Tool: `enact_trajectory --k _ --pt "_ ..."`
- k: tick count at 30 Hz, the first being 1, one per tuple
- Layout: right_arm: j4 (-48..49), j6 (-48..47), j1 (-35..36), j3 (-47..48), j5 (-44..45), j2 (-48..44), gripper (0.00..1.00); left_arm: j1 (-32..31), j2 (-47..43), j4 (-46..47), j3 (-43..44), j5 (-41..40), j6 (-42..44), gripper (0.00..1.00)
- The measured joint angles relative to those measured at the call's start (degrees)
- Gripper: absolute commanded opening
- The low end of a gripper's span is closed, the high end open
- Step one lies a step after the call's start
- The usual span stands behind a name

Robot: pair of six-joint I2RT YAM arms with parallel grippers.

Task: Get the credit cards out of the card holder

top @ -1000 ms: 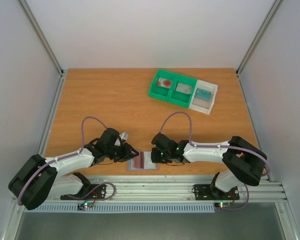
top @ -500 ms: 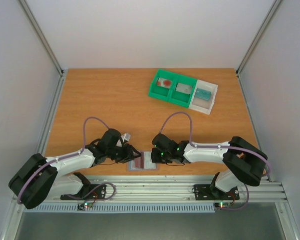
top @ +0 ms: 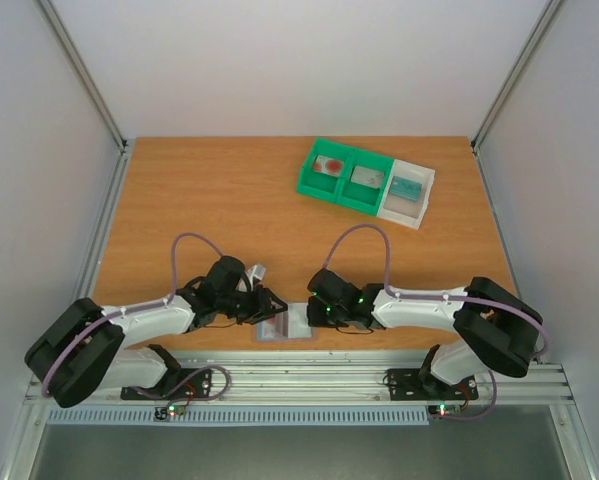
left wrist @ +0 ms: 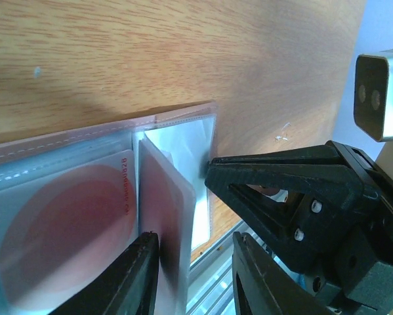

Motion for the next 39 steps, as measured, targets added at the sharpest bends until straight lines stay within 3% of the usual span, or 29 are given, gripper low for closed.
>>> enact_trajectory --k 19,39 --pt "-3.56 0.76 0.00 -1.20 4.70 -6.43 0.08 -3.23 4.33 3.96 1.55 0.28 -1.33 0.35" --pt "-4.55 1.03 0.00 -1.22 4.87 -8.66 0.10 -3.23 2.62 -1.42 3.39 -2.29 1.16 0.38"
